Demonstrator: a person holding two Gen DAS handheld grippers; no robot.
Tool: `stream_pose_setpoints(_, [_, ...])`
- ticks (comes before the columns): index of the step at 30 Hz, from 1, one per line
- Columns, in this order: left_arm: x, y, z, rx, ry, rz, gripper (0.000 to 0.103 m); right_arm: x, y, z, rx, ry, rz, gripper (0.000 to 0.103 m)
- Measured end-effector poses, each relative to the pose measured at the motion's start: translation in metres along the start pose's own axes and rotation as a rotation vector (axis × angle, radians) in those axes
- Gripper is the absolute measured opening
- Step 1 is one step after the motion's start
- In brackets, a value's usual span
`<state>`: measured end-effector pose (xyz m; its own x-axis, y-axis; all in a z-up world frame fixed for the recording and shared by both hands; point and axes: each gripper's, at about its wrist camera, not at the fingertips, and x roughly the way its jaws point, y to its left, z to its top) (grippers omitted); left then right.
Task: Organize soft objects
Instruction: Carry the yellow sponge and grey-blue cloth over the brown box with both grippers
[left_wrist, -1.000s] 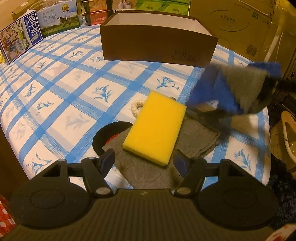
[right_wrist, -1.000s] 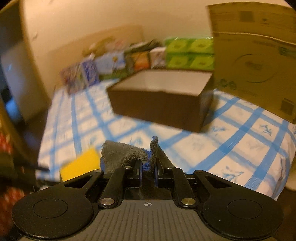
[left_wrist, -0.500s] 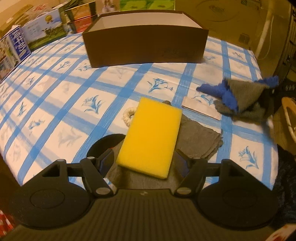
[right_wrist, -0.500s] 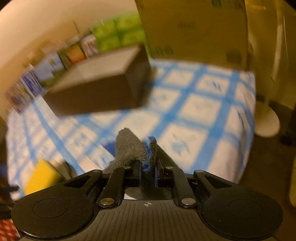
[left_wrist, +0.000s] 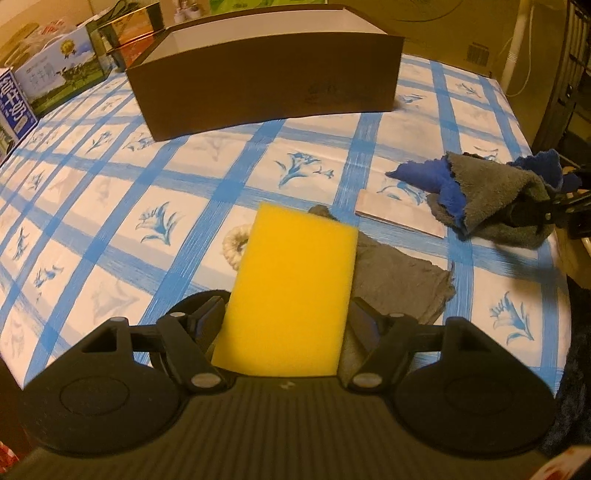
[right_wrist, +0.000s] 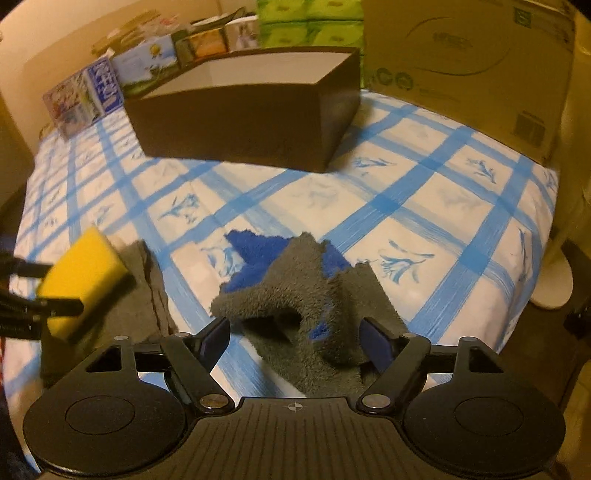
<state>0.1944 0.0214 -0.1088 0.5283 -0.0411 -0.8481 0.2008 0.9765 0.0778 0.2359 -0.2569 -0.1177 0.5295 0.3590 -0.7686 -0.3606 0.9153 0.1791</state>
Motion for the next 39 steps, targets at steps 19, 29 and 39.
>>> stream_pose_setpoints(19, [-0.062,0.07,0.005,-0.213,-0.16,-0.011,0.062,-0.006,-0.002,0.004,-0.019,-0.018,-0.02,0.077])
stream_pose_setpoints(29, [-0.078,0.104,-0.009,-0.34,-0.15,0.068,0.062,0.005,0.004,-0.001,-0.105,0.001,-0.064,0.075])
stream_pose_setpoints(39, [-0.086,0.106,-0.015,-0.371,-0.16,0.072,0.062,-0.025,-0.004,0.005,-0.121,-0.081,-0.02,0.012])
